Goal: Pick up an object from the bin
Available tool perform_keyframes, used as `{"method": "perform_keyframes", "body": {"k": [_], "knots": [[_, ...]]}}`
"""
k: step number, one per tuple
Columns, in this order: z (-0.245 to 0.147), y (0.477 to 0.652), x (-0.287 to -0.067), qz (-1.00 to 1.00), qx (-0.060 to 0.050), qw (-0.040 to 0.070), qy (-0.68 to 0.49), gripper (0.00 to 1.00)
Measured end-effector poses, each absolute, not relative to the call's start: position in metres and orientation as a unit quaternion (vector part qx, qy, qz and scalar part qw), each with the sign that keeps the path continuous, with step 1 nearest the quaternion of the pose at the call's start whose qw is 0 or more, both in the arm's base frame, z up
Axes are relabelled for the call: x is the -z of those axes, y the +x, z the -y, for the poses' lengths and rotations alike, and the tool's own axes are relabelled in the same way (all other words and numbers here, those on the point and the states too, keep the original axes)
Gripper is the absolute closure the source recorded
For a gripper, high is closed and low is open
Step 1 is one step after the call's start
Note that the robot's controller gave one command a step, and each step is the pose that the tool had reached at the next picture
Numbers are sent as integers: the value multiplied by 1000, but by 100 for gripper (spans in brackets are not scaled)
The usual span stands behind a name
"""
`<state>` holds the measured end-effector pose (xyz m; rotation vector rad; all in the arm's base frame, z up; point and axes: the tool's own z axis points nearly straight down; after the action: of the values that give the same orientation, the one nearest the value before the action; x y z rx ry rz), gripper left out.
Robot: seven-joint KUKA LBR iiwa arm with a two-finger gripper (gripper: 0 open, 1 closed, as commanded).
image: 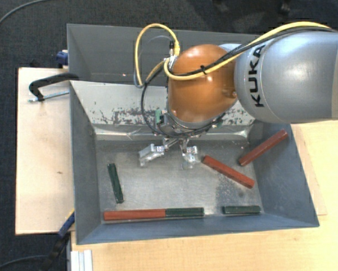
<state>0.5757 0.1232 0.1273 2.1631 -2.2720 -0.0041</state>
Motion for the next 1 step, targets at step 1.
{"method": "perform_keyframes", "body": {"k": [1], "knots": [[-30,562,-159,755,-2,0,656,0]]}}
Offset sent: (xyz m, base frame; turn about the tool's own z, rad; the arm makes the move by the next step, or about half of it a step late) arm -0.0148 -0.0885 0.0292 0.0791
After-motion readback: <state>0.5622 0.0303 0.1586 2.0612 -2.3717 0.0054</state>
